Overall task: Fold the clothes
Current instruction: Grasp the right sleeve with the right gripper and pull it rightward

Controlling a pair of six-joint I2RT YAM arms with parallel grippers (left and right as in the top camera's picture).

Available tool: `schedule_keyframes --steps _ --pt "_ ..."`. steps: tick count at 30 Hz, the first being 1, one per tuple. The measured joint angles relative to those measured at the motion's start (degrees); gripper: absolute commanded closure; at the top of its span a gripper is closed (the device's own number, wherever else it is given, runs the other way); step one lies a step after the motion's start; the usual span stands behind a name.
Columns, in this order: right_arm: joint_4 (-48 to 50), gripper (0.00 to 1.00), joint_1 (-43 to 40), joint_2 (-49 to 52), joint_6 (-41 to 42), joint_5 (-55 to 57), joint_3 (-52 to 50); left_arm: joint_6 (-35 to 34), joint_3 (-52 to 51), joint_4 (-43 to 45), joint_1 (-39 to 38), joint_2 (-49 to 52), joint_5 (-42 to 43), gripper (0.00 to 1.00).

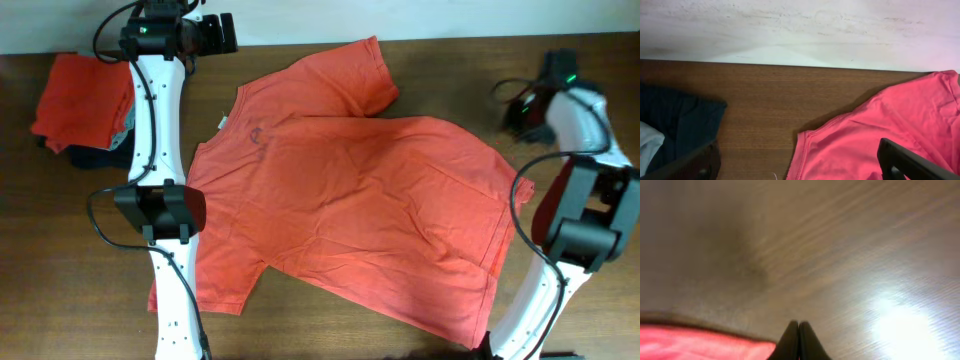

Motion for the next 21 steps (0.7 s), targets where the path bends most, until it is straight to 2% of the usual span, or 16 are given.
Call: schedule_keyframes --steps 5,9,15,21 --pt "-15.89 0.96 -2.89 -0.52 0.00 0.24 12.96 0.00 0.00 -0.02 0.00 0.00 0.00 0.00" --pt "-26.25 0.96 -4.11 -1.14 0.00 -0.15 13.90 0.00 0.00 -0.11 0.00 0.00 0.00 0.01" --pt "-27.06 0.96 -4.22 -1.01 0.00 -5.35 5.75 0.00 0.00 -0.13 0.00 0.00 -0.02 0.01" --pt "-20.94 0.96 -4.22 -0.87 -0.04 -8.87 -2.14 0.00 0.00 -0.13 0.00 0.00 0.00 0.01"
